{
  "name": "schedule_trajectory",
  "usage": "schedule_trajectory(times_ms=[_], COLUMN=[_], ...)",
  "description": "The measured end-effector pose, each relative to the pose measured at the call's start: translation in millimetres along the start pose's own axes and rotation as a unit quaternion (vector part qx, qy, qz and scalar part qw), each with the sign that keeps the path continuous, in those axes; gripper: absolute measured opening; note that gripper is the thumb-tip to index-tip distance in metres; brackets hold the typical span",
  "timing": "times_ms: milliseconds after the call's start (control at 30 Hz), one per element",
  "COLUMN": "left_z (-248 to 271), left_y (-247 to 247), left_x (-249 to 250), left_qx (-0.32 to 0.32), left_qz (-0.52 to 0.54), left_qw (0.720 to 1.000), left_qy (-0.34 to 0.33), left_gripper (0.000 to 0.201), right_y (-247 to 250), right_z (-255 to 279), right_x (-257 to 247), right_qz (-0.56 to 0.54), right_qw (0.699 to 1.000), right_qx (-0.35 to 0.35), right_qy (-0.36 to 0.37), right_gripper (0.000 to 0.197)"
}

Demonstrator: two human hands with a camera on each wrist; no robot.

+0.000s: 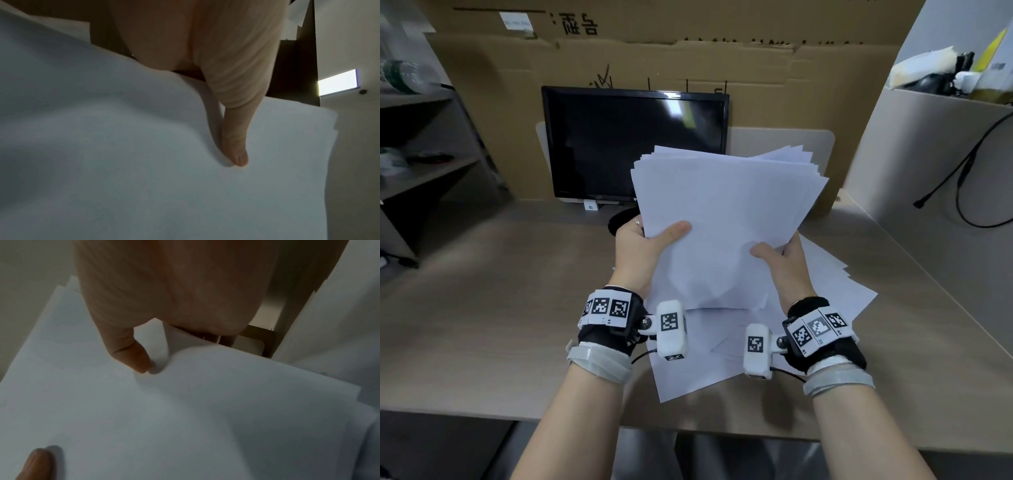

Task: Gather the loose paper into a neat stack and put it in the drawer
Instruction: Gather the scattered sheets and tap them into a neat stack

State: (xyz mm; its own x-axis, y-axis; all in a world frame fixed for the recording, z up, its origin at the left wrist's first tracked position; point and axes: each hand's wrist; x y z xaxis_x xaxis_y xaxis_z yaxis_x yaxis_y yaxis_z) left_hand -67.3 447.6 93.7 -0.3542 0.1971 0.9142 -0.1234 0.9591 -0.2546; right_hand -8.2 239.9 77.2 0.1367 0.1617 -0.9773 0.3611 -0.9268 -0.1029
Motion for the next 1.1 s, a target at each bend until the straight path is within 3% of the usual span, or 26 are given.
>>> schedule_trajectory(times_ms=[200, 467, 600, 700, 800, 967, 1100], left_z=[-3, -9, -3, 7, 3, -15, -21], left_y=[8, 8, 21, 22, 19, 13, 16], left_x=[12, 15, -14, -42, -43, -15, -16], left_qx=[-0.015, -0.014, -0.004, 0.012, 0.029, 0.061, 0.085], left_qz=[-0.047, -0.058, -0.053, -0.061, -0.082, -0.094, -0.097], left_qw=[0.999, 0.998, 0.994, 0.988, 0.989, 0.993, 0.991], left_qy=[-0.006, -0.008, 0.092, 0.139, 0.118, 0.032, 0.037], left_gripper=[0.036, 0.033, 0.044, 0.026, 0.020, 0.025, 0.023], right_y=[-5, -6, -5, -7, -11, -24, -30], right_z=[-9, -14, -18, -19, -20, -26, -29], right_x=[2, 1, 11, 21, 21, 5, 0], right_qz=[0.025, 0.026, 0.052, 0.085, 0.099, 0.077, 0.061], right_qw=[1.000, 0.999, 0.998, 0.995, 0.993, 0.997, 0.998], right_qx=[0.000, -0.008, 0.005, 0.004, -0.005, -0.002, -0.017], right_qy=[0.001, -0.017, -0.038, -0.058, -0.067, -0.007, 0.017], right_gripper=[0.056, 0.053, 0.058, 0.057, 0.036, 0.041, 0.037])
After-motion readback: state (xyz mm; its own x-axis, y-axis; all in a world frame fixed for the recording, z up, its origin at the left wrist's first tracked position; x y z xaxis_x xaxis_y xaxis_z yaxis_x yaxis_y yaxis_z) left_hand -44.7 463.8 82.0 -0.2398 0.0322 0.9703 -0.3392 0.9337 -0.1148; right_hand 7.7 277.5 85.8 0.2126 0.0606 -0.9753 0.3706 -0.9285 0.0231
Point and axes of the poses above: each hand's wrist, its own z-axis away from the middle knuckle, its own y-axis out of the back of the hand, x = y × z, and after that the axes turned 15 degrees about -x, right-handed
